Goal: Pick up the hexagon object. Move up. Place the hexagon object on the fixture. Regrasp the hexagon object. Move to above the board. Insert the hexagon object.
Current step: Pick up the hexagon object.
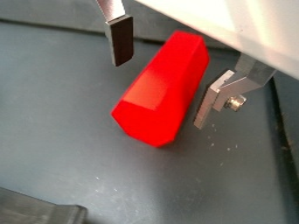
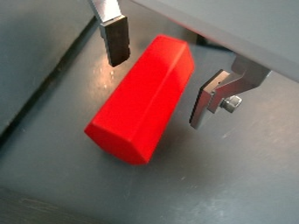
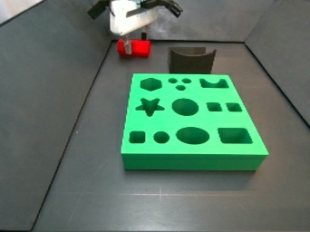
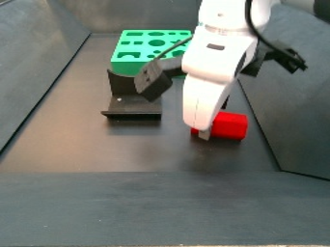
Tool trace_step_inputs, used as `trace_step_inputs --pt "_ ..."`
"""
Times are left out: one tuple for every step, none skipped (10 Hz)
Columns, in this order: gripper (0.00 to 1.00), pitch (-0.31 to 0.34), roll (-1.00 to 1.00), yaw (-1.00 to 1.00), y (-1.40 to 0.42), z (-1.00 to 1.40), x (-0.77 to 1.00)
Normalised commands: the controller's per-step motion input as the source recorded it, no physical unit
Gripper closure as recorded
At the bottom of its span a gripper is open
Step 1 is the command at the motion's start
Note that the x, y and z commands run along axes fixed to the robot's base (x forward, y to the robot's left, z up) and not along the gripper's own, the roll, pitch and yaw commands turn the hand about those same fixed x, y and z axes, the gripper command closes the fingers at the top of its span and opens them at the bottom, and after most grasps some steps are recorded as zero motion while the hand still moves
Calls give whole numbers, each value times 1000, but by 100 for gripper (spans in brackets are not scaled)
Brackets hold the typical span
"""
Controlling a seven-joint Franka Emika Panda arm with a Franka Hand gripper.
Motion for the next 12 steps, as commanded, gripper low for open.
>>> trace_step_inputs --pt "0 0 -221 674 106 -191 6" --pt "0 -36 -7 0 0 -54 0" --pt "0 -201 -106 43 43 -677 0" --pt "0 -140 -21 0 0 -386 0" --pt "0 0 0 0 0 0 0" --pt "100 0 0 0 0 0 0" --pt "100 0 0 0 0 0 0" --pt "100 0 0 0 0 0 0" --pt "100 0 0 0 0 0 0" --pt "100 0 0 0 0 0 0" --pt "100 0 0 0 0 0 0" --pt "100 0 0 0 0 0 0"
